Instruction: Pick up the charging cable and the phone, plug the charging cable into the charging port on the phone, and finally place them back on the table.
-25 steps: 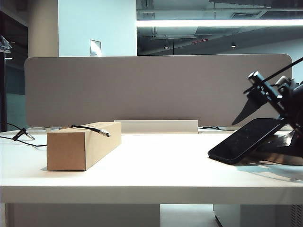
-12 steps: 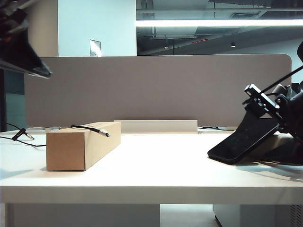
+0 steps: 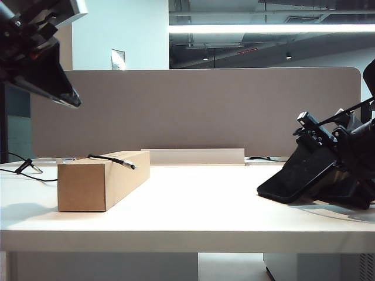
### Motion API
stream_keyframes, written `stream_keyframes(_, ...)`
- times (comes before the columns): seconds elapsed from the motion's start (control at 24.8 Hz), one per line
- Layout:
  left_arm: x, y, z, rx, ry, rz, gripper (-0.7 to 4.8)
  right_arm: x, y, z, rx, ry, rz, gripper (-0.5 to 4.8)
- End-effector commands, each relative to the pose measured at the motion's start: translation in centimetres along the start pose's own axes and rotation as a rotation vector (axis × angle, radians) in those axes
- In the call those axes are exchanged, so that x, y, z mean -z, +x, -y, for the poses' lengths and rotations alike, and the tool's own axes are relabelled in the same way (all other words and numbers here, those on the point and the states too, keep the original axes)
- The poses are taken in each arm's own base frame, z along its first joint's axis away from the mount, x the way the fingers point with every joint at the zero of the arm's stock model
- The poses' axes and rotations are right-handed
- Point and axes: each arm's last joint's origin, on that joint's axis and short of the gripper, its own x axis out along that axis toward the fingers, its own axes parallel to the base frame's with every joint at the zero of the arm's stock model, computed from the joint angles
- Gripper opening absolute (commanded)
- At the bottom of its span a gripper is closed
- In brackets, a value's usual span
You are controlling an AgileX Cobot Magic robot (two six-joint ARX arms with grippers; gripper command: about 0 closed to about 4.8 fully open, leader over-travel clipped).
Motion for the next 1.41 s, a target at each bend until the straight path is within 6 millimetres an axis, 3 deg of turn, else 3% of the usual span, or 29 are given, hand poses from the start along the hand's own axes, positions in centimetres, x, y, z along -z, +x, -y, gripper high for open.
stream_keyframes(0.04,-0.2,-0.1,0.0,0.002,0.006,0.004,0.31,0.5,0.5,0.7,0.04,0.013,-0.005,3.76)
stream_keyframes(0.12,-0.2,-0.1,0.0,0.002,0.006,0.004,0.31,0.6,0.6,0.9,0.042,0.014,-0.008,3.31)
stream_keyframes(0.24,-0.2,-0.1,0.0,0.001,0.006,0.005,0.31,0.5,0.7,0.8,0.035,0.01,-0.002,1.94)
stream_keyframes(0.36,-0.2,-0.1,0.0,0.001,0.006,0.004,0.31,0.4,0.7,0.7,0.025,0.004,0.014,1.46)
stream_keyframes(0.44,-0.2,-0.1,0.0,0.002,0.006,0.004,0.3,0.4,0.7,0.7,0.025,0.004,0.015,1.41)
stream_keyframes(0.52,-0.2,-0.1,0.0,0.002,0.006,0.004,0.3,0.4,0.7,0.7,0.022,0.004,0.012,0.11)
stream_keyframes(0.97,-0.2,-0.1,0.0,0.006,0.006,0.006,0.3,-0.2,-0.1,-0.9,-0.158,-0.029,-0.042,-0.05)
stream_keyframes(1.21,-0.3,0.0,0.4,0.057,0.039,0.019,0.31,-2.3,-2.9,-4.1,-0.272,-0.095,0.056,-0.05)
stream_keyframes(1.41,-0.7,1.1,2.6,0.067,0.27,-0.004,0.38,-3.6,-6.6,-6.9,-0.333,-0.239,0.13,-0.05)
